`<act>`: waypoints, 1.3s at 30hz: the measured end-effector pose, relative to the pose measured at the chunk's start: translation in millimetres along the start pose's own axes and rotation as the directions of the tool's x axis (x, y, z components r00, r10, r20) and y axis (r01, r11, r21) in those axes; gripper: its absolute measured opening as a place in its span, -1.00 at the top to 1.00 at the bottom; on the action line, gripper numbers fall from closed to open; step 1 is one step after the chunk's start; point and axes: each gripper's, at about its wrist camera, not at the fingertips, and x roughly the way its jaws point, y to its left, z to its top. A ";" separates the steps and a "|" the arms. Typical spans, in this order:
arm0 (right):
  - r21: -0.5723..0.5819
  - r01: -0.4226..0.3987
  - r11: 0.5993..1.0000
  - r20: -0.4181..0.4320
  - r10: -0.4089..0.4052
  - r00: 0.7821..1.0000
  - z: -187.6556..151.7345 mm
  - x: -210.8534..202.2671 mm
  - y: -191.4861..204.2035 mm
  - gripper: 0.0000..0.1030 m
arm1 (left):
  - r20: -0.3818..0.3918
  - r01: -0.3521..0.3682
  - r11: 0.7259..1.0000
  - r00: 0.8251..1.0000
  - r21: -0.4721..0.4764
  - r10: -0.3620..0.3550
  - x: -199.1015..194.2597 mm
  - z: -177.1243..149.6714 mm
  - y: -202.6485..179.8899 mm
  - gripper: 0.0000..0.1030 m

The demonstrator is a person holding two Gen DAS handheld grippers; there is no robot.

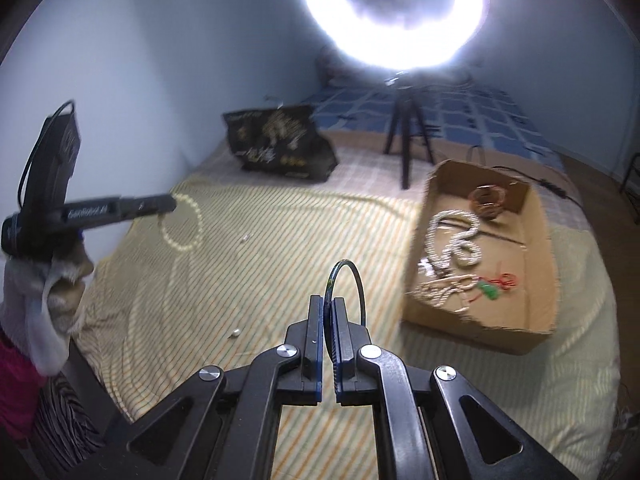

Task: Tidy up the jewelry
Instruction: 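Carry the bracelet in the left tool while the right carries the bangle to the box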

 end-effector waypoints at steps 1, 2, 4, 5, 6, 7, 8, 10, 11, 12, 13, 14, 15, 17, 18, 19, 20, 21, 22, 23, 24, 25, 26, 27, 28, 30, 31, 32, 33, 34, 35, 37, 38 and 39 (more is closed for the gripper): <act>0.007 0.004 1.000 0.006 -0.004 1.000 0.6 -4.0 -4.4 0.98 | 0.000 0.008 1.000 1.000 0.003 -0.008 0.2 0.2 -4.3 0.91; 0.020 0.013 1.000 0.013 -0.013 1.000 2.0 -7.2 -10.8 0.98 | -0.002 0.016 1.000 1.000 0.009 -0.016 1.5 0.6 -10.1 0.91; 0.037 0.025 0.999 0.024 -0.026 0.999 4.6 -11.1 -21.3 0.98 | -0.006 0.030 0.999 1.000 0.017 -0.030 4.5 1.2 -18.5 0.91; 0.047 0.034 0.998 0.030 -0.035 0.999 5.9 -13.6 -27.3 0.98 | -0.009 0.037 0.999 0.999 0.021 -0.036 6.3 0.8 -23.3 0.91; 0.057 0.044 0.997 0.036 -0.046 0.998 7.2 -15.7 -33.3 0.98 | -0.011 0.042 0.999 0.999 0.023 -0.042 7.9 0.4 -27.3 0.91; 0.062 0.048 0.997 0.038 -0.050 0.998 7.9 -16.6 -36.7 0.98 | -0.016 0.051 0.998 0.999 0.026 -0.051 10.2 0.5 -32.8 0.91; 0.070 0.055 0.996 0.043 -0.058 0.997 9.4 -18.3 -42.3 0.98 | -0.019 0.060 0.998 0.998 0.030 -0.060 12.0 0.9 -38.8 0.91; 0.084 0.064 0.994 0.050 -0.069 0.996 11.9 -20.4 -50.5 0.98 | -0.021 0.077 0.996 0.997 0.038 -0.076 14.6 1.7 -49.6 0.91; 0.096 0.070 0.993 0.055 -0.075 0.996 14.0 -21.1 -56.7 0.98 | -0.021 0.085 0.995 0.996 0.043 -0.084 16.4 2.7 -56.1 0.91; 0.104 0.075 0.992 0.059 -0.081 0.995 15.4 -21.8 -61.3 0.98 | -0.022 0.092 0.995 0.996 0.046 -0.091 17.7 3.5 -60.6 0.91; 0.112 0.078 0.991 0.064 -0.085 0.994 16.9 -22.7 -65.8 0.98 | -0.022 0.100 0.994 0.995 0.050 -0.099 19.4 4.3 -66.5 0.91; 0.120 0.080 0.990 0.068 -0.088 0.994 18.8 -22.6 -70.3 0.98 | -0.023 0.111 0.992 0.994 0.055 -0.110 21.9 5.4 -74.0 0.91; 0.128 0.083 0.988 0.072 -0.092 0.993 20.6 -22.6 -74.9 0.98 | -0.025 0.120 0.991 0.993 0.056 -0.119 23.5 6.3 -79.2 0.91; 0.141 0.090 0.986 0.076 -0.101 0.992 23.8 -21.9 -82.4 0.98 | -0.027 0.140 0.988 0.990 0.059 -0.139 28.4 8.4 -90.8 0.91; 0.148 0.094 0.985 0.078 -0.106 0.991 25.9 -20.7 -86.9 0.98 | -0.029 0.148 0.987 0.989 0.062 -0.147 30.9 8.7 -96.7 0.91; 0.152 0.096 0.984 0.079 -0.108 0.991 27.6 -19.9 -90.6 0.98 | -0.031 0.156 0.986 0.988 0.065 -0.154 33.9 9.2 -103.0 0.91; 0.160 0.098 0.982 0.081 -0.112 0.990 30.3 -18.2 -96.1 0.98 | -0.034 0.162 0.984 0.987 0.071 -0.160 37.4 9.6 -109.9 0.91; 0.163 0.099 0.982 0.082 -0.114 0.990 31.2 -17.5 -99.0 0.98 | -0.036 0.167 0.983 0.986 0.074 -0.164 39.8 9.5 -114.9 0.91; 0.170 0.102 0.980 0.083 -0.118 0.990 33.7 -15.5 -104.3 0.98 | -0.039 0.173 0.982 0.985 0.079 -0.170 42.7 9.2 -121.5 0.91; 0.176 0.104 0.979 0.084 -0.120 0.989 35.7 -13.7 -108.7 0.98 | -0.043 0.179 0.980 0.983 0.086 -0.176 46.7 9.3 -128.8 0.91; 0.185 0.106 0.977 0.084 -0.123 0.989 37.3 -11.7 -113.4 0.98 | -0.046 0.183 0.979 0.983 0.093 -0.180 49.6 9.3 -133.8 0.91; 0.190 0.107 0.976 0.084 -0.125 0.989 38.6 -10.0 -116.6 0.98 | -0.049 0.187 0.977 0.982 0.100 -0.182 52.7 9.4 -139.7 0.91; 0.200 0.111 0.973 0.083 -0.130 0.988 40.7 -6.8 -122.1 0.98 | -0.052 0.190 0.976 0.981 0.107 -0.185 55.6 9.7 -145.2 0.91; 0.206 0.114 0.972 0.082 -0.133 0.988 42.2 -4.0 -126.1 0.98 | -0.056 0.196 0.974 0.980 0.112 -0.191 59.3 10.1 -151.2 0.91; 0.213 0.117 0.970 0.082 -0.137 0.987 44.0 -1.2 -130.6 0.98 | -0.058 0.201 0.973 0.979 0.114 -0.196 62.0 10.2 -155.4 0.91; 0.224 0.117 0.968 0.080 -0.138 0.987 47.2 4.2 -137.3 0.98 | -0.062 0.209 0.970 0.977 0.123 -0.203 68.5 10.2 -165.4 0.91; 0.230 0.117 0.966 0.080 -0.138 0.987 48.5 7.1 -141.1 0.98 | -0.066 0.211 0.969 0.977 0.129 -0.204 72.3 9.7 -170.7 0.91; 0.235 0.119 0.965 0.079 -0.141 0.987 50.1 10.5 -145.0 0.98 | -0.071 0.212 0.968 0.976 0.135 -0.204 76.4 9.0 -175.3 0.91; 0.240 0.120 0.963 0.077 -0.142 0.987 51.3 13.6 -148.0 0.98 | -0.075 0.214 0.967 0.976 0.138 -0.205 79.3 8.2 -178.5 0.91; 0.244 0.119 0.963 0.077 -0.142 0.987 51.7 15.9 -150.0 0.98 | -0.079 0.217 0.966 0.975 0.141 -0.207 82.8 7.6 -181.5 0.91; 0.249 0.116 0.961 0.075 -0.139 0.987 52.6 20.0 -153.6 0.98 | -0.084 0.217 0.965 0.975 0.145 -0.206 86.9 6.9 -185.3 0.91; 0.255 0.117 0.960 0.071 -0.139 0.988 53.6 26.5 -158.6 0.98 | -0.089 0.214 0.965 0.975 0.152 -0.203 93.7 6.1 -191.3 0.91; 0.259 0.118 0.959 0.069 -0.140 0.988 53.8 29.2 -160.8 0.98 | -0.093 0.212 0.965 0.976 0.155 -0.199 98.2 6.0 -194.4 0.91; 0.264 0.117 0.957 0.067 -0.139 0.988 54.2 32.8 -163.7 0.98 | -0.094 0.209 0.965 0.976 0.157 -0.196 102.1 7.0 -195.6 0.91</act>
